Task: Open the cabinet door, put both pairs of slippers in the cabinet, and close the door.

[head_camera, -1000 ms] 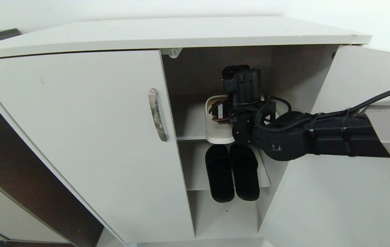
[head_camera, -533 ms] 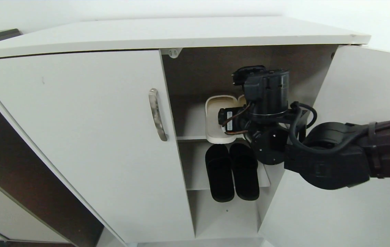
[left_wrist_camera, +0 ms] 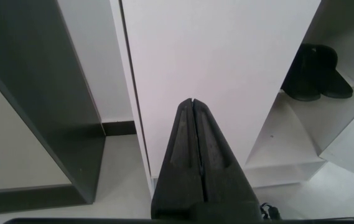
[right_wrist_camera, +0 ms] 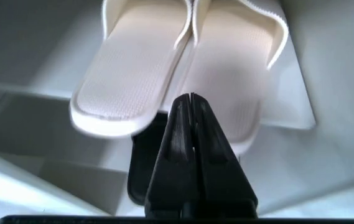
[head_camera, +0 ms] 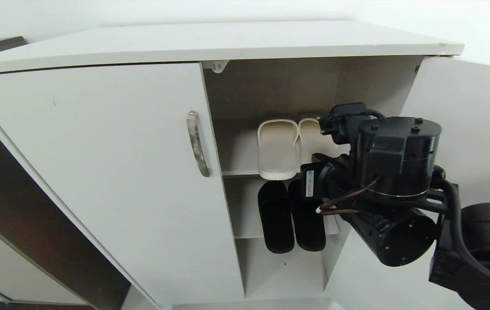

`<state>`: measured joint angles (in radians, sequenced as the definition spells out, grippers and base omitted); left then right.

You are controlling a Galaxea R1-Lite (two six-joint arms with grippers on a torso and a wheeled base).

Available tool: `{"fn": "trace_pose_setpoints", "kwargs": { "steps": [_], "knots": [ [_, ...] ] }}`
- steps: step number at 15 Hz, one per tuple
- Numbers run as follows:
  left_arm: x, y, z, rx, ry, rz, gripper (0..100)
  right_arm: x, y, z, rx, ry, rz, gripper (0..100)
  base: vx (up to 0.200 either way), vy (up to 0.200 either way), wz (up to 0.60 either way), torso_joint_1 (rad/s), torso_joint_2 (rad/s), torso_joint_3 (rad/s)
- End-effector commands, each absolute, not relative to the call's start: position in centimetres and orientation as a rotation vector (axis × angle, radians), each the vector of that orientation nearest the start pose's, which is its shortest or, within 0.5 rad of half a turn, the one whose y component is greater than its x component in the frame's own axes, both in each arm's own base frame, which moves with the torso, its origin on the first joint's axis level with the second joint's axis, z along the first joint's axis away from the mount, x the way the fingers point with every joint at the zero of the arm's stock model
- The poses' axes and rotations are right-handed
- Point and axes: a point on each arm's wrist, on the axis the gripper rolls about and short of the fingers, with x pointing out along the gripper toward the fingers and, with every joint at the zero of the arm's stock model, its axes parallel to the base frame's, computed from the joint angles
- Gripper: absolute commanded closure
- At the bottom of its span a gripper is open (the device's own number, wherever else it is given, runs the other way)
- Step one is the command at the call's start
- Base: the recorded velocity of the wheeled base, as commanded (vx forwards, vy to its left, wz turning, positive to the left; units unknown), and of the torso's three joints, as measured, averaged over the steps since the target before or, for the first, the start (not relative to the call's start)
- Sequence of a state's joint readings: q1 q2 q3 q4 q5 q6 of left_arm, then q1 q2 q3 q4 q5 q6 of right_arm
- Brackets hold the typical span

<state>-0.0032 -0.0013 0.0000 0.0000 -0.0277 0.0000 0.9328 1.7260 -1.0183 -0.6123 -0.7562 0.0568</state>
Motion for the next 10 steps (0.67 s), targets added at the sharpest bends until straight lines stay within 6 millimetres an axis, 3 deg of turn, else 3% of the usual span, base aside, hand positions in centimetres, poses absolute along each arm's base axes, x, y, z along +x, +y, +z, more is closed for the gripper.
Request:
{"fn": "trace_pose_setpoints", "kwargs": {
  "steps": [1,6,10],
  "knots": [
    [-2.28,-0.06,7.55,0.0,0.0,-0.031,100,19.98,24.44,23.34,-0.01,0.066,0.181,100,0.0,0.0,0.0,0.0,0.0,0.0],
    [-2.28,-0.06,7.55,0.0,0.0,-0.031,100,20.31,24.9,22.56,-0.028,0.082,0.186,100,0.0,0.0,0.0,0.0,0.0,0.0],
    [-2.28,-0.06,7.55,-0.002,0.0,-0.031,100,20.31,24.9,22.56,-0.028,0.082,0.186,100,-0.2,0.0,0.0,0.005,0.0,0.002]
  ]
}}
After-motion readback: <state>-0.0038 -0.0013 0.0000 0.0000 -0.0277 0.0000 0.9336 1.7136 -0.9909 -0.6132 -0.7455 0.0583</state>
